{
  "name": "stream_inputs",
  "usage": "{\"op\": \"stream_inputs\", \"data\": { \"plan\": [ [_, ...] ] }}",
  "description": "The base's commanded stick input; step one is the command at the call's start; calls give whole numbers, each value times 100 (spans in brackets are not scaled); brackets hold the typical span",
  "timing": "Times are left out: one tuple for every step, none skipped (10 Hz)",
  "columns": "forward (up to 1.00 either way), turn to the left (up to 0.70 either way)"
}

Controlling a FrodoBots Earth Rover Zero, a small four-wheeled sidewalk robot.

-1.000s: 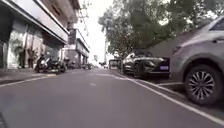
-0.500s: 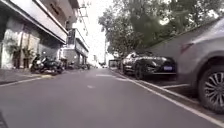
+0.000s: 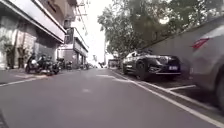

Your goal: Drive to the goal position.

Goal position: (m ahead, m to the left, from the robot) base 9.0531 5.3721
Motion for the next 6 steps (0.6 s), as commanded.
{"op": "stream_inputs", "data": {
  "plan": [
    [70, 0],
    [70, 0],
    [70, 0],
    [70, 0],
    [70, 0],
    [70, 0]
  ]
}}
